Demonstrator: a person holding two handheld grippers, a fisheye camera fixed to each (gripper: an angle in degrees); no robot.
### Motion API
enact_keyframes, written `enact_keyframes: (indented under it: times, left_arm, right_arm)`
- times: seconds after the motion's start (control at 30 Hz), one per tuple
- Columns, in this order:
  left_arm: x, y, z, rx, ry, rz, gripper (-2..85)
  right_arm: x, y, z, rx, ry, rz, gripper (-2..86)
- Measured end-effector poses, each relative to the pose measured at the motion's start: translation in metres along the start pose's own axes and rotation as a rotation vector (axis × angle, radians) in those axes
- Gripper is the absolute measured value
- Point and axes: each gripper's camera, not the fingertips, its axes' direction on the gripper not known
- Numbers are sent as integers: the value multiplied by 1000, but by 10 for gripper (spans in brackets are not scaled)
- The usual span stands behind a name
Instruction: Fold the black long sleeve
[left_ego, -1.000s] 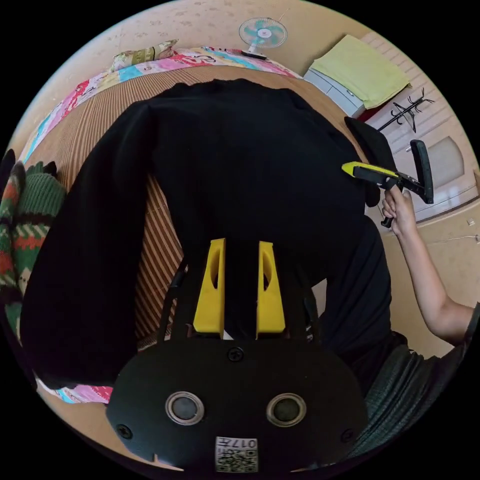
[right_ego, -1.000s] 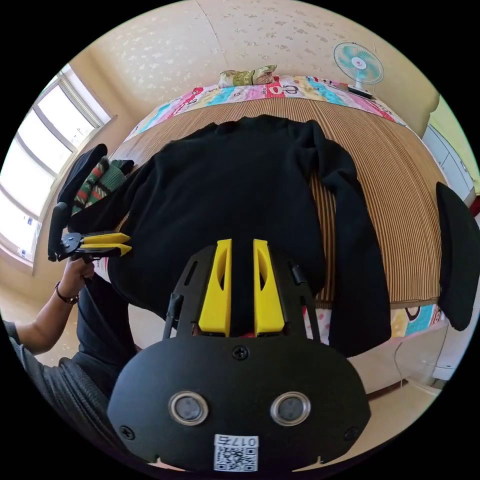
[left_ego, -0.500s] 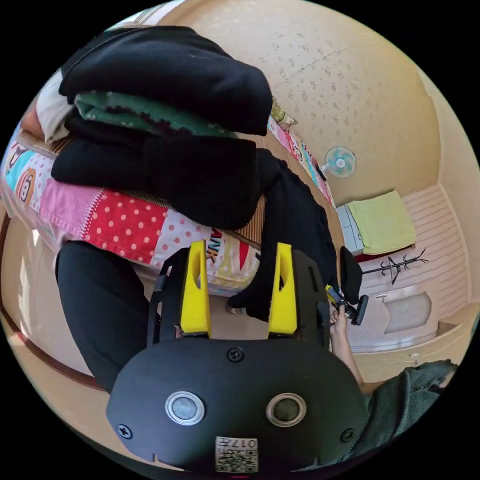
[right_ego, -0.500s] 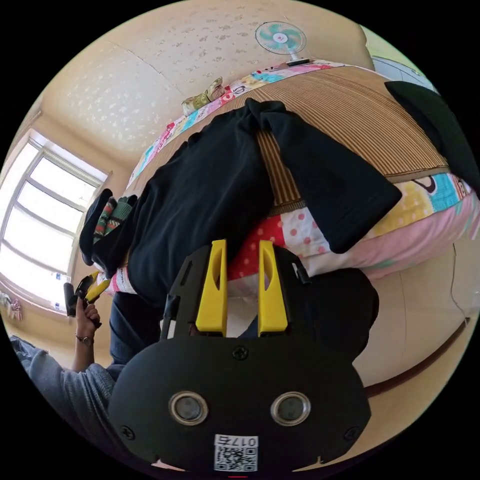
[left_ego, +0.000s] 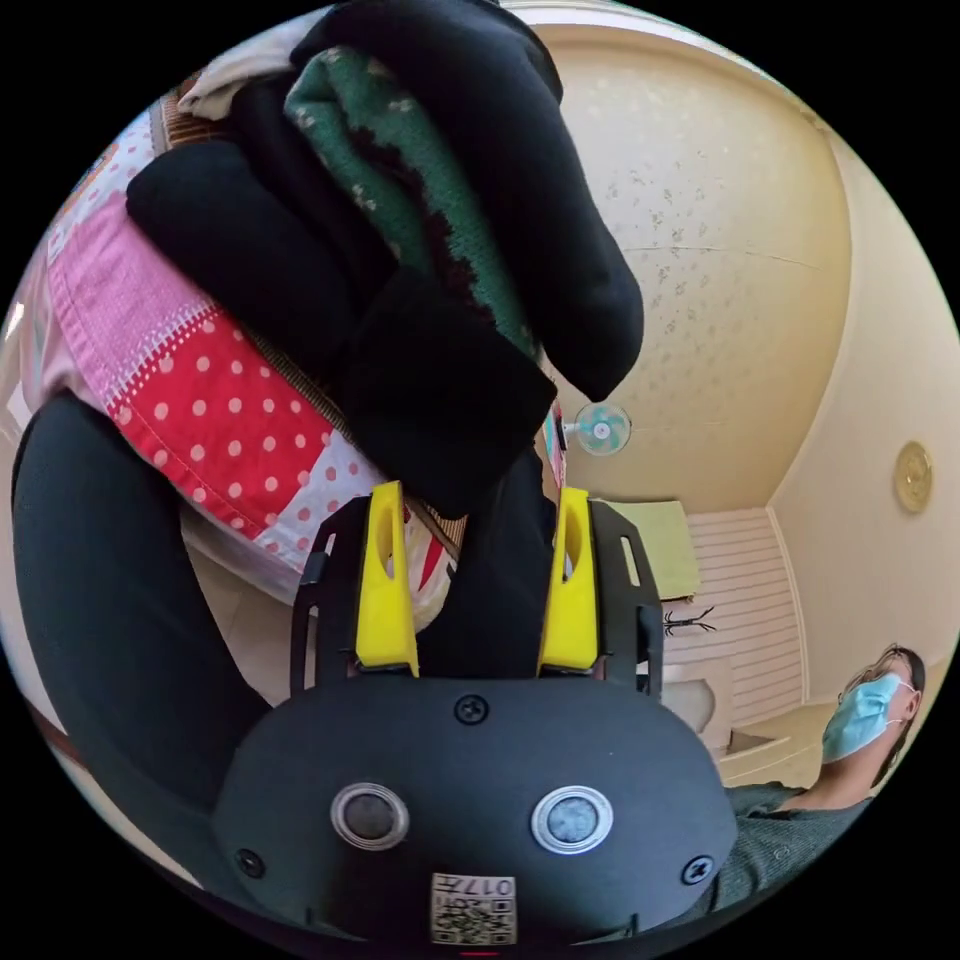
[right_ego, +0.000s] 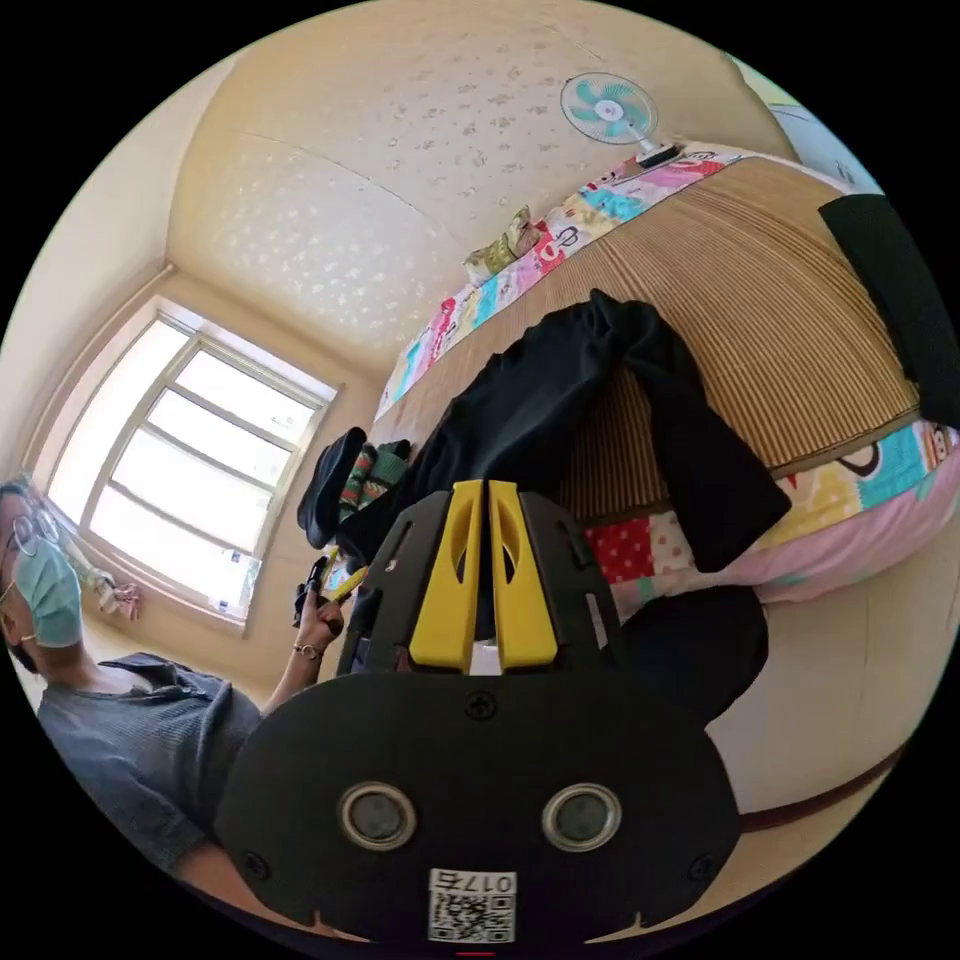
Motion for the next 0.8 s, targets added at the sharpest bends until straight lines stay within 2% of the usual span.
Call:
enact_keyframes:
  times: [0.07, 0.13, 0.23, 0.37, 0.43, 0.5, 0.73, 0.8]
  left_arm:
    - [-8, 1, -30, 62, 19, -38, 206]
    - [-15, 0, -46, 61, 49, -61, 206]
    - [-26, 2, -61, 25, 87, -111, 194]
    - [-40, 15, -102, 118, 164, -162, 119]
    - [-35, 19, -112, 104, 190, -166, 79]
    - [-4, 34, -129, 111, 185, -108, 39]
    - [144, 74, -164, 237, 130, 181, 26]
    - [218, 80, -144, 296, 76, 341, 22]
  right_arm:
    - [-7, -1, -15, 72, 328, 55, 9]
    - [-10, -1, -10, 80, 465, 59, 8]
    - [-13, -3, 20, 24, 373, -5, 7]
    - [-5, -4, 92, -146, 194, -62, 5]
    - [-3, -3, 122, -213, 178, -77, 4]
    - [-2, -3, 149, -265, 188, -84, 4]
    - [13, -4, 236, -367, 376, -158, 4]
    - [18, 5, 240, -273, 357, -199, 3]
